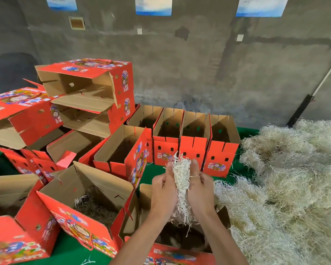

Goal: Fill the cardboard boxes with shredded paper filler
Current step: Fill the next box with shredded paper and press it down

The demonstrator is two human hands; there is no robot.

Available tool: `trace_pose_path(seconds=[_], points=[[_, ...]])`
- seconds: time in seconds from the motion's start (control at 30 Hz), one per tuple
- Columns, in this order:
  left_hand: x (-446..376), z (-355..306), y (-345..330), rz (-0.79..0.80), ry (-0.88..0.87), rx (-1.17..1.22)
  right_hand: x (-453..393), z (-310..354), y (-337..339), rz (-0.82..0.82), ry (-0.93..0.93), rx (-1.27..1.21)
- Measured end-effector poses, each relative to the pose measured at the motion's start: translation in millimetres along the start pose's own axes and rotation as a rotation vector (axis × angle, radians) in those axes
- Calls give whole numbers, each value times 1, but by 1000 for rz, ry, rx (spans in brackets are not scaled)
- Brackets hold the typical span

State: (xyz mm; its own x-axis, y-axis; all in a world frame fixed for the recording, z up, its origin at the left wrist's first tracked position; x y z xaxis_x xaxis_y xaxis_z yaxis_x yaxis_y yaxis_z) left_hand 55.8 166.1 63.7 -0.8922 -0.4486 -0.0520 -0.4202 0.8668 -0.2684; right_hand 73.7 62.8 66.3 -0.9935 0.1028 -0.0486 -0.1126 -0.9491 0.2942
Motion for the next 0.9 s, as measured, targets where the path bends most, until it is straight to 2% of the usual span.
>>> trace_pose_path(seconds=[0.1,0.17,0.3,0.37,0.43,0.5,0.57,0.63,0.77,0.83,0.9], points=[[-12,1,3,-21,12,-28,-4,-2,-3,33,-93,-12],[-12,0,5,-17,94,29,-7,-4,-6,43,-142,-26],[-19,9,13,-191,288,101,-10,-15,-11,67,-276,-92],[-17,11,3,-201,243,97,-6,-13,-19,19,-234,-115],[-6,9,-5,-159,72,46,-4,-11,-22,-110,-86,-48],[-1,4,-1,-92,34,51,-6,-13,-14,-123,11,13],[-10,4,8,-108,13,113,-8,-14,-8,-79,6,5],[-19,5,9,-194,19,116,-8,-13,-8,-119,-20,-30],[-26,0,7,-165,-33,92,-16,-13,2,-171,-63,-73],[-33,0,11,-222,-13,155,-19,-12,11,-211,-51,-60],[-28,6,4,-247,30,80,-15,-5,7,-206,-14,-97]])
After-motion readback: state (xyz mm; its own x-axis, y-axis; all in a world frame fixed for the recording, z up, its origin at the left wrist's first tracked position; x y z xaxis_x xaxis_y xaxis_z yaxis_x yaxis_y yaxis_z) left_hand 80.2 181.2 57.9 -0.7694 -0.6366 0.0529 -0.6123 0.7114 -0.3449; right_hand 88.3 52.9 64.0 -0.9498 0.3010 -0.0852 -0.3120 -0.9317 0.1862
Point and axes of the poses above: each hand's wrist, its own x-axis away from the middle knuckle, its own y-axis out of the back of the hand, z = x × y, the point moved 2 cm from there along -x, towards the middle knuckle, and after that the axes turned 13 degrees about x, right-handed, at the moved point
